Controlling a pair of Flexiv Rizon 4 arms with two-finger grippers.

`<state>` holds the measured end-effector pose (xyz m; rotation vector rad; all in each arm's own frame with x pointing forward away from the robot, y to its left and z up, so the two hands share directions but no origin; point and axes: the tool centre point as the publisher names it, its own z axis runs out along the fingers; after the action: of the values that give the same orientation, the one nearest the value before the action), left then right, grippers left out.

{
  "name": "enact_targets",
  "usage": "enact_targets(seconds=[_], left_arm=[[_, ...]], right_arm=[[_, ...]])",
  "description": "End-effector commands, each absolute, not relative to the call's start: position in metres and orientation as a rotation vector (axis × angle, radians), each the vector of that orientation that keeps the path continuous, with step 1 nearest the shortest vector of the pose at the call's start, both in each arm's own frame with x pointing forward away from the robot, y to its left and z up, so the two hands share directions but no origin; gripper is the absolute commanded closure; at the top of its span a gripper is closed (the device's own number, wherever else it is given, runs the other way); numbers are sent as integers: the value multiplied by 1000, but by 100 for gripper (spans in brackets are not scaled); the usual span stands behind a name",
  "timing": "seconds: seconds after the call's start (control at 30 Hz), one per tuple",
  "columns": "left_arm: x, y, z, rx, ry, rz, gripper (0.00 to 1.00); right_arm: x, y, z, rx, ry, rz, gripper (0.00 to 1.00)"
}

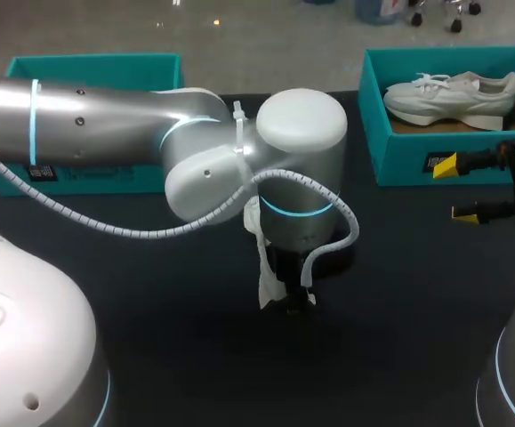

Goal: Take the shoe out of the shoebox, open the shoe tongue, remove and reinsert the insole, then place the shoe into the shoebox

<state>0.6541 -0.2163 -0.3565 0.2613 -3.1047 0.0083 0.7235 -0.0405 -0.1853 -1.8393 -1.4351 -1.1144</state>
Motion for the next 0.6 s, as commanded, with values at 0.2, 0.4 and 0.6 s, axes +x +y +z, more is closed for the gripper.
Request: enact_targets(seconds=[0.2,0.4,0.6], left_arm=[[656,-220,-262,355,-3102,-47,100],[661,-219,-224,401,-3092,-38,100],[663,-221,-201,405,-3113,-55,100]], right_arm=[[723,-40,-185,-1843,-1436,-1111,0],[723,-40,-185,-1843,-1436,-1111,0],[723,-40,-185,-1843,-1436,-1111,0]])
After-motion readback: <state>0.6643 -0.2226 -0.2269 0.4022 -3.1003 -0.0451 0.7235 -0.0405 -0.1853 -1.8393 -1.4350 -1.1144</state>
